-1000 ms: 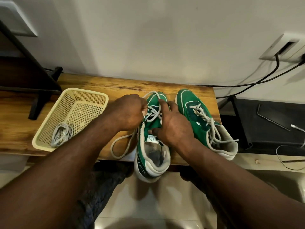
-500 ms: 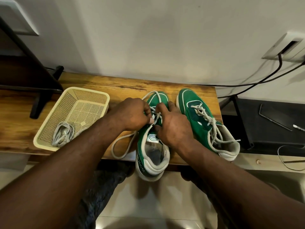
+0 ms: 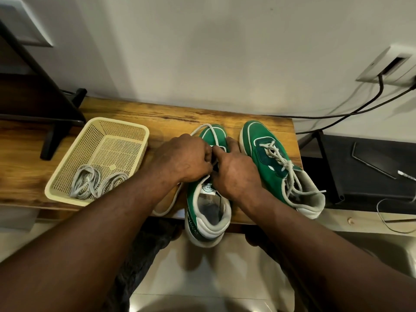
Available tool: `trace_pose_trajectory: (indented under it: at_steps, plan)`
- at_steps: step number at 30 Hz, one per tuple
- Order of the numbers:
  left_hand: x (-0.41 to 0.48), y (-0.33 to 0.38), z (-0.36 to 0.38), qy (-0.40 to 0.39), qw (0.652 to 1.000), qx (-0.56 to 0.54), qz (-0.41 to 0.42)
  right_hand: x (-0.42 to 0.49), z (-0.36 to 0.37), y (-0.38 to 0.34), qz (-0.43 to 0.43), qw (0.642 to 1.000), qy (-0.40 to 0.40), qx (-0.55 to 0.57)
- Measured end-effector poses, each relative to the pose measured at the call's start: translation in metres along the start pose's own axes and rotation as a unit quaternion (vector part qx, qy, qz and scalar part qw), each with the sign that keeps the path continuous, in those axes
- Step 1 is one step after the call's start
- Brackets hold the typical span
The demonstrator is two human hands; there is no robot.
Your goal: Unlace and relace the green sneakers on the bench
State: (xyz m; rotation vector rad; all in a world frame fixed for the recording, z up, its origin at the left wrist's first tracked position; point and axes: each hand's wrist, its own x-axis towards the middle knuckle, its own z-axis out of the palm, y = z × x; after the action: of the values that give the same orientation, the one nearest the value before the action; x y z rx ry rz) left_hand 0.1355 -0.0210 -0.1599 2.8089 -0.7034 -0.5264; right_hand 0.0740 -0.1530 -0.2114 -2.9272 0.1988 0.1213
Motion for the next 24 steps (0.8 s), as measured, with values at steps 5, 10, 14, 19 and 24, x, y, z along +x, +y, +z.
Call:
trace_pose_trajectory:
  at_steps: [5, 10, 14, 19, 24]
  plan:
    - [0.003, -0.003, 0.01, 0.045, 0.998, -0.051, -0.006, 0.0, 0.004, -0.002, 0.0, 1.0, 0.004, -0.012]
    - [-0.006, -0.007, 0.001, 0.131, 0.986, -0.099, 0.012, 0.002, 0.009, -0.002, 0.012, 1.0, 0.004, -0.015]
    - [-0.021, -0.005, -0.03, 0.169, 0.864, -0.475, 0.002, 0.004, 0.009, -0.006, 0.018, 0.999, 0.003, -0.037]
    - [-0.046, -0.013, -0.066, 0.051, 0.68, -0.725, 0.098, 0.004, 0.007, -0.008, 0.027, 0.999, -0.007, -0.041]
    - [-0.021, -0.03, -0.034, -0.049, 0.994, -0.093, -0.041, 0.004, 0.008, -0.007, 0.021, 0.999, -0.001, -0.03]
